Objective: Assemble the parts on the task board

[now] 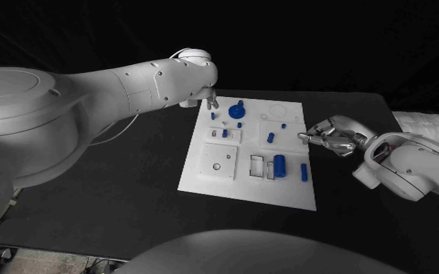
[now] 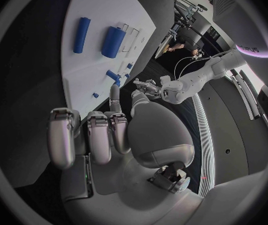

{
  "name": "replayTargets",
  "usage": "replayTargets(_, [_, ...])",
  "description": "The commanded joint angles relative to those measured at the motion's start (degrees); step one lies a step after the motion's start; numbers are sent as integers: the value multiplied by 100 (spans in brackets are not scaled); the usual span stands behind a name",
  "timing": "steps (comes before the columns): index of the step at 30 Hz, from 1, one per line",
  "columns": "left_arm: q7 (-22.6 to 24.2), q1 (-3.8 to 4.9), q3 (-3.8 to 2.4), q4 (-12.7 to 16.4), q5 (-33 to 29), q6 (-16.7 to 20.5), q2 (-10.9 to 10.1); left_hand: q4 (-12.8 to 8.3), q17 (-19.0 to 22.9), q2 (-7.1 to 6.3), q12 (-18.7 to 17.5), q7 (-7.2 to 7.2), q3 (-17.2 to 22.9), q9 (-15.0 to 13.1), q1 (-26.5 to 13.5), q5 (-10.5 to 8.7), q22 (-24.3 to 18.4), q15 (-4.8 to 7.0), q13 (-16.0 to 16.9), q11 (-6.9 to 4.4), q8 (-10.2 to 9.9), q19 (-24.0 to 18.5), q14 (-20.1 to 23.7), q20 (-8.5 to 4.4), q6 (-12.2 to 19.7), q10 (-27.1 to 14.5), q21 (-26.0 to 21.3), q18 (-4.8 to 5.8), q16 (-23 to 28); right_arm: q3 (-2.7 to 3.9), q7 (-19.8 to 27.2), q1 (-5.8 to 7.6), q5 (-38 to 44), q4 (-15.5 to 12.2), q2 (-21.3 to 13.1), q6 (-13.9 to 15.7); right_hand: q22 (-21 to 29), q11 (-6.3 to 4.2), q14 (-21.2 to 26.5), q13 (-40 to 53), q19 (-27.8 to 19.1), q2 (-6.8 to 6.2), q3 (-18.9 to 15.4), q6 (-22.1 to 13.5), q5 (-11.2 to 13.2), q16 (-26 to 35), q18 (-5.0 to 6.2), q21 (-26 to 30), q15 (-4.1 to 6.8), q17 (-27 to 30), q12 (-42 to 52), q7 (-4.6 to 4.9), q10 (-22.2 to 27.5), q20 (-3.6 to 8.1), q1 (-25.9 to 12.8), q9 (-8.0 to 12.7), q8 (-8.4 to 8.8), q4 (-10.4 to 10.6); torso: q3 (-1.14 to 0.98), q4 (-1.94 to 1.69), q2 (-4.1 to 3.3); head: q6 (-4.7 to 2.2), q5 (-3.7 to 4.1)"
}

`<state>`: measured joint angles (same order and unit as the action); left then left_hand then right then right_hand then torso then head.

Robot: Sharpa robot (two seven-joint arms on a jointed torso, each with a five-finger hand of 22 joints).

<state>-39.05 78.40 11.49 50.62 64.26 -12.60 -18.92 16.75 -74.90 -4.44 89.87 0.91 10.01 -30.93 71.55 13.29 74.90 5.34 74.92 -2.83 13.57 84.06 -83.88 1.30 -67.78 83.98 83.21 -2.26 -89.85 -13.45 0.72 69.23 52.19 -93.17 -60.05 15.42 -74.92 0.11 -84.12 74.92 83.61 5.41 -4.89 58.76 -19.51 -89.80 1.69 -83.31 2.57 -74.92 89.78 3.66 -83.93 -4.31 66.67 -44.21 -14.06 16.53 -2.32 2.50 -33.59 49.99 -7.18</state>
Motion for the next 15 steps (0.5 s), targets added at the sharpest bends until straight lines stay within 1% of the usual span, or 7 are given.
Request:
replayTargets(1, [166, -36, -15, -296, 550, -178, 140, -2, -1510, -74, 13, 0, 42, -97, -83, -49, 1305, 32, 1508, -20, 41, 313, -612, -47, 82, 602, 13, 69, -15, 0, 79, -2, -2, -16, 2, -16, -1246, 34, -588, 1508, 40, 29, -38, 0, -23, -20, 28, -38, -37, -1508, 22, 27, -607, -2, 15, 6, 20, 10, -2, 3, 0, 1, -22])
replayTargets(3, [188, -59, -19, -437, 597, -184, 206, 1, -1510, -112, 13, 7, 56, -169, -184, -107, 1300, 28, 1508, -11, 66, 304, -612, -44, 131, 602, -2, 66, -15, 0, 77, -1, -2, -18, 6, -20, -1246, 34, -588, 1508, 40, 29, -38, 0, -23, -20, 28, -38, -37, -1508, 22, 27, -607, -2, 15, 6, 20, 10, -2, 0, 5, 1, -19])
replayTargets(6, [212, -82, -23, -573, 642, -158, 270, 7, -1510, -173, 13, 25, 76, -287, -378, -335, 1291, 15, 1508, -1, 111, 289, -612, -33, 187, 602, -30, 61, -15, 0, 73, -1, -2, -18, 12, -27, -1248, 34, -588, 1508, 44, 32, -39, 0, -25, -20, 27, -42, -37, -1508, 22, 26, -607, -2, 14, 6, 22, 9, -1, -1, 9, 1, -9])
replayTargets(8, [225, -92, -26, -618, 660, -140, 291, 8, -1510, -217, 13, 13, 93, -410, -458, -447, 1291, 16, 1508, -8, 195, 286, -612, -31, 178, 602, -30, 60, -15, 0, 71, -1, -2, -14, 15, -34, -1248, 34, -588, 1508, 44, 32, -39, 0, -25, -20, 27, -42, -37, -1508, 22, 26, -607, -2, 14, 7, 22, 9, 0, -6, 11, 1, -8])
replayTargets(9, [231, -95, -27, -631, 666, -132, 298, 11, -1510, -244, 13, -4, 112, -521, -501, -498, 1290, 20, 1508, -13, 260, 284, -612, -40, 201, 602, -32, 58, -15, 0, 69, -1, -2, -11, 16, -37, -1248, 34, -588, 1508, 44, 32, -39, 0, -25, -20, 27, -42, -37, -1508, 22, 26, -607, -2, 14, 7, 22, 9, -1, -4, 13, 1, -16])
replayTargets(15, [276, -116, -30, -683, 682, -165, 329, 13, -1510, -286, 13, -6, 146, -806, -637, -649, 1283, 29, 1508, -21, 402, 271, -612, -40, 284, 602, -53, 54, -15, 1, 61, -1, -2, -1, 14, -46, -1248, 34, -588, 1508, 44, 32, -39, 0, -25, -20, 27, -42, -37, -1508, 22, 26, -607, -2, 14, 7, 22, 9, -1, 0, 8, 1, -37])
